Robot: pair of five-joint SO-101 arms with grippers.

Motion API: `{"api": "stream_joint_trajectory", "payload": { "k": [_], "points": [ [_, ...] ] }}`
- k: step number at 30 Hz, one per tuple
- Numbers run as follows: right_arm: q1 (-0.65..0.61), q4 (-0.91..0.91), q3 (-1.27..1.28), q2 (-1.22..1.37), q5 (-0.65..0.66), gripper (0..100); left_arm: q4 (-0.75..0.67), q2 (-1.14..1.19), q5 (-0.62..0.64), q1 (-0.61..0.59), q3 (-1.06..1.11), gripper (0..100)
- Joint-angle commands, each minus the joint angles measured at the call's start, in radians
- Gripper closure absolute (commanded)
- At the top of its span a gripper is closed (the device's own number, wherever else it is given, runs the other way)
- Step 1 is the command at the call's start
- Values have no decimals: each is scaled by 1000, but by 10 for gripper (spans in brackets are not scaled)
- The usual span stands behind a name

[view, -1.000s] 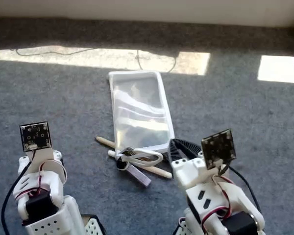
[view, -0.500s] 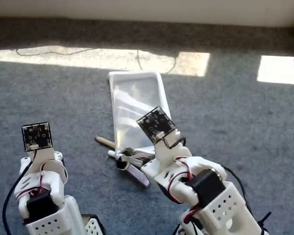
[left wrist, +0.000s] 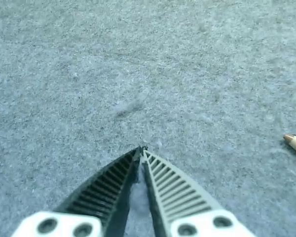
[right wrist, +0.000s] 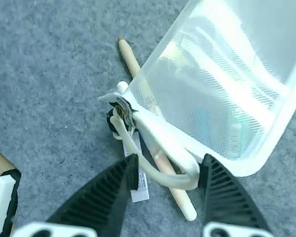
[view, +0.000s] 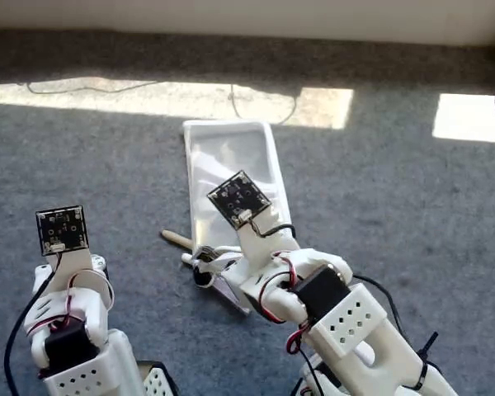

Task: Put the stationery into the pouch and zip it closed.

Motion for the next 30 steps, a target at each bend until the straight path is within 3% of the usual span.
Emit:
{"api": "stream_joint_trajectory", "payload": {
  "k": [1, 22, 28, 30],
  "points": [
    [77, -30, -53, 4, -8, 800, 2, -8, -12, -13, -2, 992],
    [70, -159, 140, 4, -5, 805, 3, -8, -12, -12, -2, 992],
    [73, -153, 131, -5, 0, 996, -2, -10, -12, -10, 7, 992],
    [74, -150, 101, -15, -3, 991, -2, -10, -12, -10, 7, 992]
  ]
}}
